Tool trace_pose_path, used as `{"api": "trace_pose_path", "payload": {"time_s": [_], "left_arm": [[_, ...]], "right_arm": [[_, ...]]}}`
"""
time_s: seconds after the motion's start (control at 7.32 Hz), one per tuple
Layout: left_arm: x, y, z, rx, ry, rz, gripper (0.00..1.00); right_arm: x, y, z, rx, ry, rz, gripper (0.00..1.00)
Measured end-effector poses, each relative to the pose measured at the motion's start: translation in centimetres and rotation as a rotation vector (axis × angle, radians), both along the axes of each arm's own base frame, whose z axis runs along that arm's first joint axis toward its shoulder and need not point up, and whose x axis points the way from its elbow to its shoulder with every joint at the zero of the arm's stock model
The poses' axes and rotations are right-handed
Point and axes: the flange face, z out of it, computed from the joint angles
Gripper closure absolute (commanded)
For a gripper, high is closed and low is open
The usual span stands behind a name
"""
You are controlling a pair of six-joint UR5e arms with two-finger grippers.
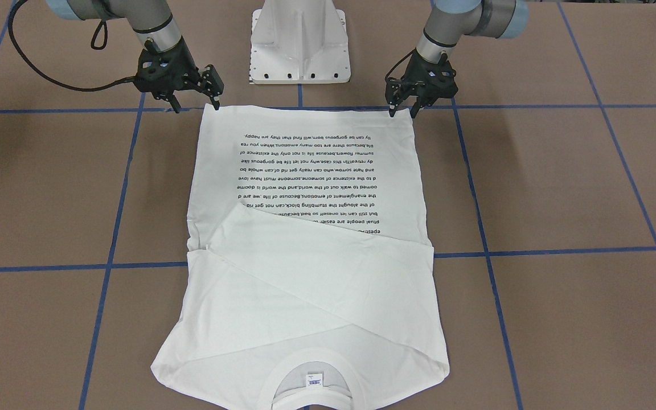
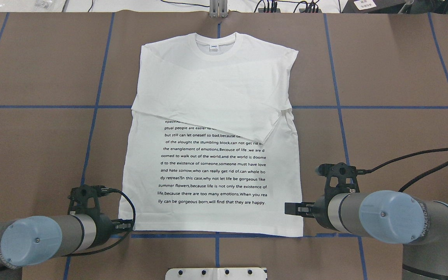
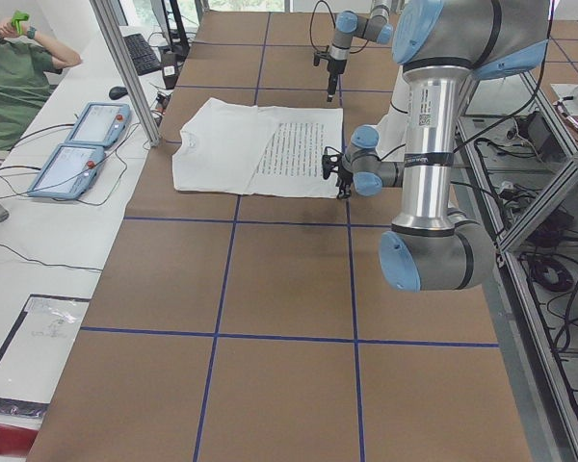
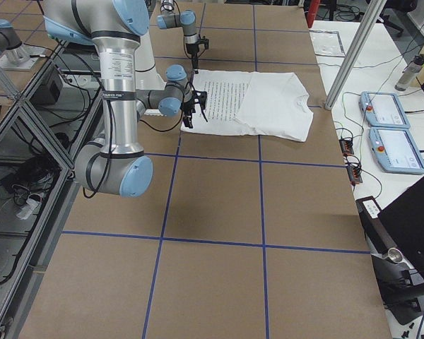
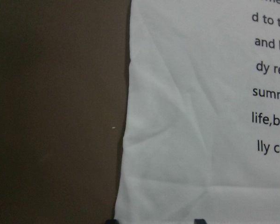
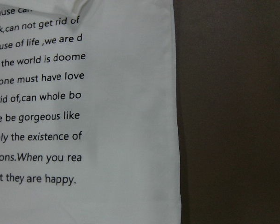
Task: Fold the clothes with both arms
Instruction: 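Move both grippers to the shirt hem corners nearest the robot and grasp, then lift the hem with both grippers and fold it toward the collar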
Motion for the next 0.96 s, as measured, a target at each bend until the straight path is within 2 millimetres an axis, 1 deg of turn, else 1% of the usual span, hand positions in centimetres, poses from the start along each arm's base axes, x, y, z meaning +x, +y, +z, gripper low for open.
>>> {"api": "trace_pose_path", "payload": {"time_s": [0.27,0.41,0.55,0.68,0.82,0.96], "left_arm": [[-0.1,0.0,-0.3,0.001,0.006,-0.001,1.0],[-0.3,0.0,-0.8,0.001,0.018,0.001,1.0],[-0.7,0.1,-1.9,0.0,0.041,0.008,1.0],[-1.2,0.3,-3.1,-0.007,0.068,0.025,1.0],[-1.5,0.5,-3.9,-0.015,0.087,0.04,1.0],[-1.5,0.5,-4.3,-0.019,0.096,0.045,1.0]], "right_arm": [[0.0,0.2,0.3,-0.003,0.006,-0.004,0.0],[0.0,0.7,0.7,-0.014,0.007,-0.003,0.0],[-0.4,1.4,0.9,-0.032,0.003,0.01,0.0],[-1.1,2.8,0.9,-0.054,-0.003,0.045,0.0],[-2.2,4.6,1.0,-0.082,-0.013,0.097,0.03],[-2.9,6.1,1.0,-0.107,-0.023,0.143,0.19]]}}
